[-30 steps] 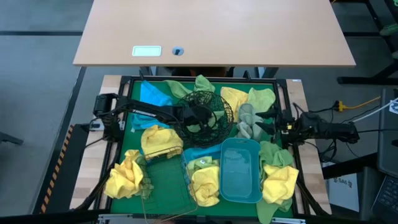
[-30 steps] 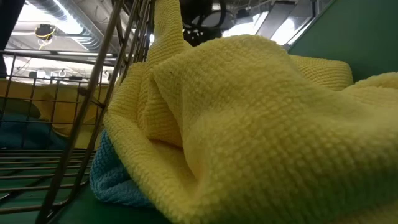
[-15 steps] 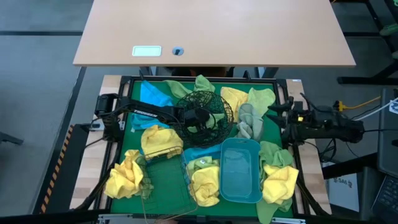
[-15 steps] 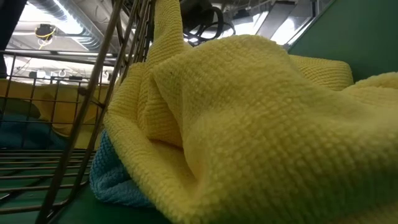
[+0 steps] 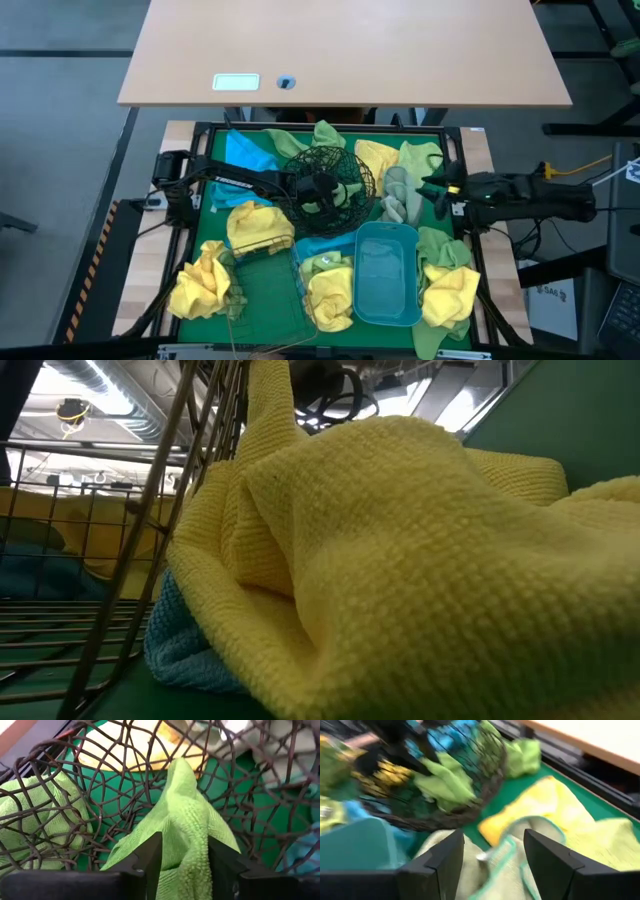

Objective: Sort microfiber towel by color & place in baskets
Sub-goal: Put the green microfiber cloth into the round wire basket

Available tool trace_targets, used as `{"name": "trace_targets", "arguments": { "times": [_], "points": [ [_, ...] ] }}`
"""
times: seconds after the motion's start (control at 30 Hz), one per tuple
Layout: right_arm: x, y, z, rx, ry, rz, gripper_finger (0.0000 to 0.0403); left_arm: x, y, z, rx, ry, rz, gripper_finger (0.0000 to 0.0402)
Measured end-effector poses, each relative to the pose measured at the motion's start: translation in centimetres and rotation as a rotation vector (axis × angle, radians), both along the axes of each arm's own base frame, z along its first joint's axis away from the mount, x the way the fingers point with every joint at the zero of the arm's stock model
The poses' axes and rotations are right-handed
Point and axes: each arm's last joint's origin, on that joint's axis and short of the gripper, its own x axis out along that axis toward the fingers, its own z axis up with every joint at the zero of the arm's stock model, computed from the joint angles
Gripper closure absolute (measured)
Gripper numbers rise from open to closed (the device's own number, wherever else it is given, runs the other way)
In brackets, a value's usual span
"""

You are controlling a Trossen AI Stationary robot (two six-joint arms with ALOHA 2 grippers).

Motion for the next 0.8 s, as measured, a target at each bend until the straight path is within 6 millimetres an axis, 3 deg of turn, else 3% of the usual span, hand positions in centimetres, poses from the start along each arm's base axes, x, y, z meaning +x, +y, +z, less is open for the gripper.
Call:
{"name": "trace_targets", "arguments": {
  "times": [0.17,0.4,0.8],
  "points": [
    [1.7,0.1,-1.0,0.007,0.135,-0.027,0.0194,-0.1,-0.1,0.6,-0.004,-0.017,0.003,0.0279],
    [3.2,0.0,-2.4,-0.001,0.281,-0.090,0.0194,0.7,-0.2,3.3,0.001,-0.078,-0.001,0.0279],
    [4.8,0.1,-3.7,-0.012,0.407,-0.093,0.0194,1.3,-0.1,6.8,0.013,-0.066,-0.012,0.0279]
  ]
}}
